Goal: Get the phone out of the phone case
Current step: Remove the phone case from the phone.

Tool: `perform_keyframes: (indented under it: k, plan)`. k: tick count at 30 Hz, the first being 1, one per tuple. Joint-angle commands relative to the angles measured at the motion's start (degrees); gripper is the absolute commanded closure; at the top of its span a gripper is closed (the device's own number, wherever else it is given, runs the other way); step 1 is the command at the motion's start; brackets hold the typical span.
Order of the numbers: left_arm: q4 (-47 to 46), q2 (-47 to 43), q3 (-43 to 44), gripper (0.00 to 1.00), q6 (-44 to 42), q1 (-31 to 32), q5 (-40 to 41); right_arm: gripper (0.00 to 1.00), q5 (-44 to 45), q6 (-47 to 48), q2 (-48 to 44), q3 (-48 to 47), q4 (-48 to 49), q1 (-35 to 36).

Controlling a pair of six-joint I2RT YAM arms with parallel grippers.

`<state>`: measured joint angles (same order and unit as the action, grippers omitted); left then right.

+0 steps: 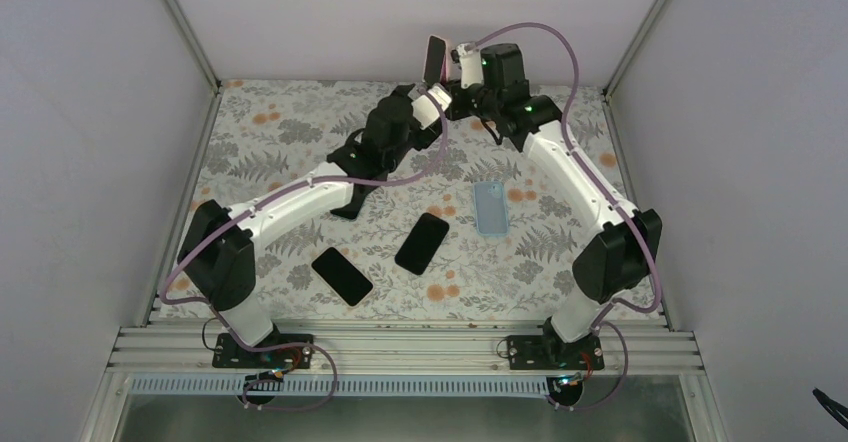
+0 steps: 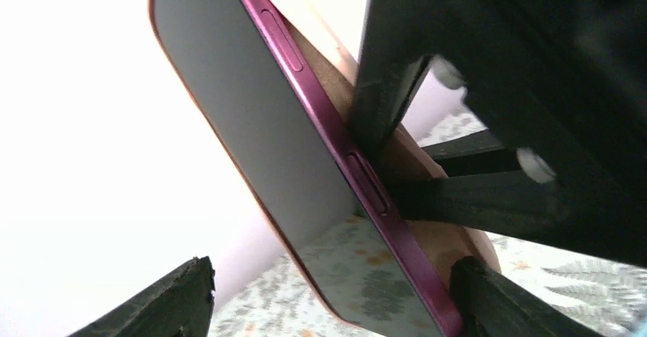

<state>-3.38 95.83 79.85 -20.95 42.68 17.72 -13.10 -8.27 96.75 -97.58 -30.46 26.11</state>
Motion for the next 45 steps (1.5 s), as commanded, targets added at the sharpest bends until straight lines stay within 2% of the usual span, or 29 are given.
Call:
perform_keyframes:
  k: [1, 4, 7, 12, 15, 17, 22, 25, 28, 30, 34, 39, 41, 45]
  plan:
    - [-18.1, -1.8, -5.2, 0.28, -8.8, -1.7, 23.6, 0.97, -2.3, 0.7, -6.1, 2.2, -0.2, 3.5]
    - [-30.2, -3.4, -8.4, 0.30, -15.0, -1.8, 25.5, 0.97, -3.3, 1.4, -6.1, 3.4, -1.6, 4.0]
    - [-37.3, -3.3, -9.5, 0.36, -18.9, -2.0, 26.3, 0.97, -6.3, 2.1, -5.8, 4.3, -2.9, 4.5]
    - [-47.1, 0.0, -10.5, 0.52, -23.8, -2.0, 27.8, 0.97, -13.8, 4.4, -5.7, 4.9, -4.7, 4.9]
    - [-48.9, 0.9, -10.6, 0.53, -23.4, -2.1, 27.5, 0.97, -18.0, 5.8, -5.3, 5.5, -6.3, 5.2]
    - [-48.9, 2.0, -9.8, 0.57, -23.1, -2.1, 27.4, 0.97, -20.6, 6.9, -4.1, 5.2, -8.4, 5.2]
    - [-49.0, 3.6, -8.1, 0.77, -22.0, -2.4, 27.4, 0.97, -23.6, 9.6, -2.7, 5.5, -13.1, 5.4]
    - [-46.5, 3.1, -7.7, 0.85, -19.2, -2.3, 26.2, 0.97, -22.3, 9.6, -4.4, 8.0, -11.7, 5.3]
    - [-43.3, 3.1, -6.9, 0.97, -16.6, -2.3, 25.2, 0.97, -19.6, 9.5, -5.6, 9.4, -10.6, 5.2]
    - [-40.4, 2.6, -6.3, 0.98, -15.1, -2.3, 23.5, 0.97, -16.0, 9.7, -5.9, 9.9, -10.0, 4.9]
    - [-28.4, 0.2, -4.6, 0.98, -9.6, -2.7, 19.6, 0.97, 3.9, 9.1, -6.9, 11.1, -7.6, 4.4]
    - [-17.1, -6.5, -7.8, 0.98, -8.2, -4.5, 11.2, 0.97, 17.7, 13.0, -8.9, 15.1, -6.6, 1.6]
    - [-13.1, -9.3, -9.6, 0.98, -10.4, -5.6, 8.7, 0.97, 17.7, 14.8, -9.6, 17.0, -7.4, -1.2]
    - [-5.0, -13.7, -14.0, 0.98, -17.4, -7.8, 6.6, 0.97, 11.4, 20.8, -10.8, 22.1, -12.2, -6.5]
